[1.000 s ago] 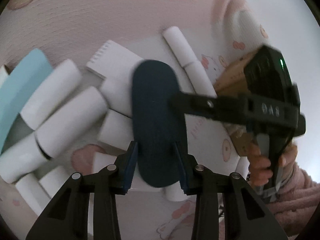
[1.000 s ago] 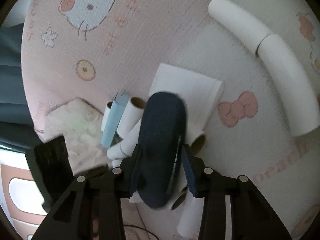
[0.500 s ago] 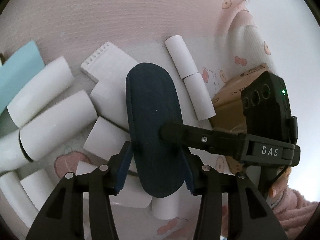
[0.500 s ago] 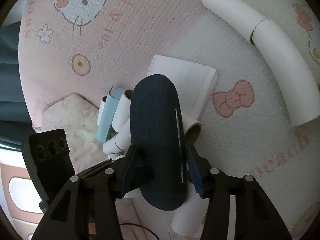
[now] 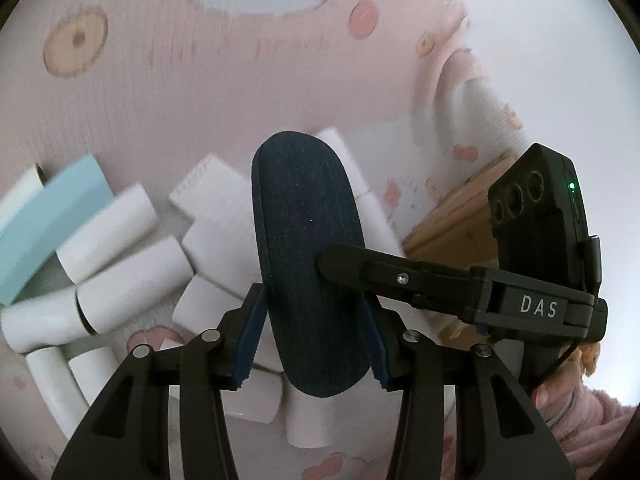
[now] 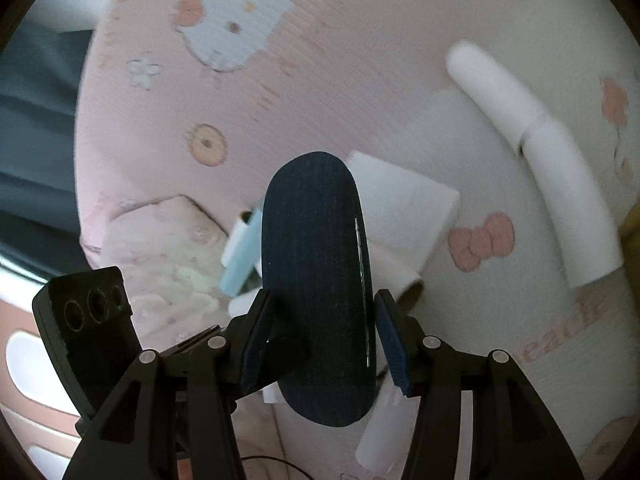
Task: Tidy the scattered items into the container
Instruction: 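Lift the sponge pad with the left gripper toward the cardboard box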
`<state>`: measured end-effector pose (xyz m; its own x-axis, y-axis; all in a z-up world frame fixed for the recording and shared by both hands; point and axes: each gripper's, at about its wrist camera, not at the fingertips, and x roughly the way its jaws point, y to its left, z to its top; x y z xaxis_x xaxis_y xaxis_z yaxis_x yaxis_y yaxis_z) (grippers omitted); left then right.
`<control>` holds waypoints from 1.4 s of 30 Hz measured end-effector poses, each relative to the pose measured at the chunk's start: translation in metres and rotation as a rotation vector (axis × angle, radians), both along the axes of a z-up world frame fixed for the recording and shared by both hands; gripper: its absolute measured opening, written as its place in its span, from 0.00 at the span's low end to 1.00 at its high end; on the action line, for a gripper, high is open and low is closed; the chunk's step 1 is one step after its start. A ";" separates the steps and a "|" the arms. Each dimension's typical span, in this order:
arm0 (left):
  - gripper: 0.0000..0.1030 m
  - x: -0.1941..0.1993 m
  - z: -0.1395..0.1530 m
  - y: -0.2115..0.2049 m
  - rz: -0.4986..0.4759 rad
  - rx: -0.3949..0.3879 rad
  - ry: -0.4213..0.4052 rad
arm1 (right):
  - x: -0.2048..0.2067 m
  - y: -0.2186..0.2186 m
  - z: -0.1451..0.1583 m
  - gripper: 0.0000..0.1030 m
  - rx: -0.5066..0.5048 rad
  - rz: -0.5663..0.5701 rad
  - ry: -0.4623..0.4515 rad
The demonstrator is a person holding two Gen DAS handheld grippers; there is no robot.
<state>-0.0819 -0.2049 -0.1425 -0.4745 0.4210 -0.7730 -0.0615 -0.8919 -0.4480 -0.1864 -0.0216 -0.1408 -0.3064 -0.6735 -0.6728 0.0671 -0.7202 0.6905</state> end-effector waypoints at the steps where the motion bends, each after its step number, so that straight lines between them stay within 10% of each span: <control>1: 0.48 0.003 0.009 0.002 0.006 -0.001 0.025 | 0.002 0.000 0.011 0.48 0.007 0.007 0.030; 26: 0.48 0.012 0.115 0.109 0.004 0.065 0.316 | 0.048 0.079 0.159 0.49 0.126 -0.019 0.345; 42: 0.48 -0.038 0.115 0.226 -0.109 0.123 0.265 | 0.044 0.197 0.177 0.49 0.196 -0.158 0.300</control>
